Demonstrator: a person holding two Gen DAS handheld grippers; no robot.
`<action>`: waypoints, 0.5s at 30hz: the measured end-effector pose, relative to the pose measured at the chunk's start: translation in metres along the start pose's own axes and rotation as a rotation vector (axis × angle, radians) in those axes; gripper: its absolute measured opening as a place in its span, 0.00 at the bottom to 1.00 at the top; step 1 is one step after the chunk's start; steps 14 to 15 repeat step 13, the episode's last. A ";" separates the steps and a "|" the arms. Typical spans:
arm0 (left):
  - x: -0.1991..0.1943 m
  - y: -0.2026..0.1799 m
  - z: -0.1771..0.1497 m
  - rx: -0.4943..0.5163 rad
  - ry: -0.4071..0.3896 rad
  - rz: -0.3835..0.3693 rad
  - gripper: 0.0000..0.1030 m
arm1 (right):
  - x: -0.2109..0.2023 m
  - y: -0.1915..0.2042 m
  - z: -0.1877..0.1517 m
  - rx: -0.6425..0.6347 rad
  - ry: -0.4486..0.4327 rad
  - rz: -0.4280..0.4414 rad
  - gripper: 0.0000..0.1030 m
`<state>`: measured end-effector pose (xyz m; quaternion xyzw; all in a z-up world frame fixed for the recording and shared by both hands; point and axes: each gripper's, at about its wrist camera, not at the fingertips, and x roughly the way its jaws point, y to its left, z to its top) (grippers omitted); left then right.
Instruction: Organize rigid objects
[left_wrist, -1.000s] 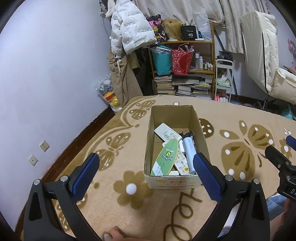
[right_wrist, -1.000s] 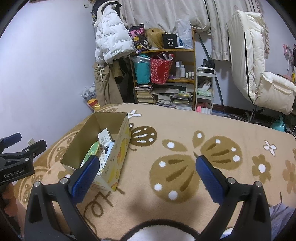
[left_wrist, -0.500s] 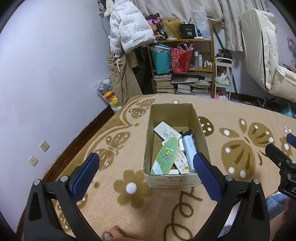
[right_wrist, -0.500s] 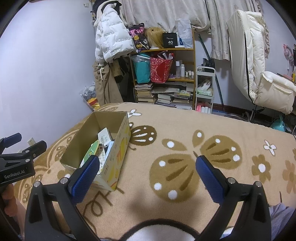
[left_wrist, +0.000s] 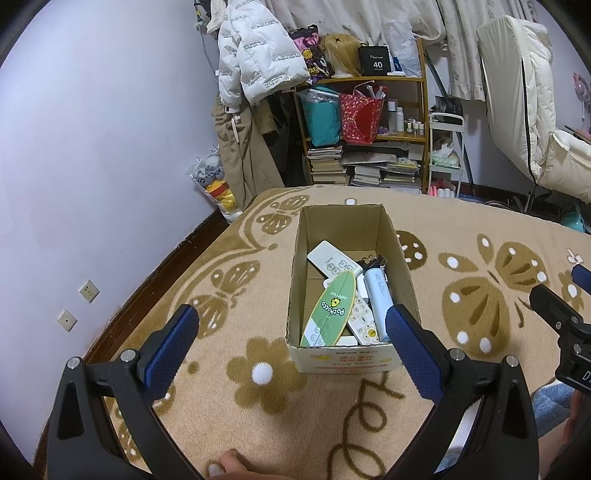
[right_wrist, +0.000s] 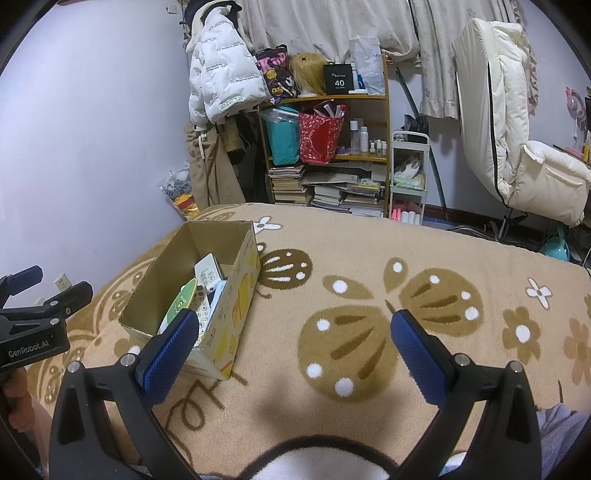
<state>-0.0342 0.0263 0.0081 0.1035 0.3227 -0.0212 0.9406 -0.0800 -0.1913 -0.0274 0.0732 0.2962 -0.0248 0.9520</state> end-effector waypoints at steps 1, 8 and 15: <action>0.000 0.000 -0.001 0.001 0.001 0.000 0.97 | 0.000 0.000 0.000 0.000 0.000 -0.001 1.00; 0.000 0.001 -0.004 0.004 0.007 -0.001 0.97 | 0.000 -0.001 -0.001 0.000 0.002 0.001 1.00; 0.000 0.001 -0.005 0.004 0.008 -0.001 0.97 | 0.000 -0.001 0.000 0.000 0.003 0.001 1.00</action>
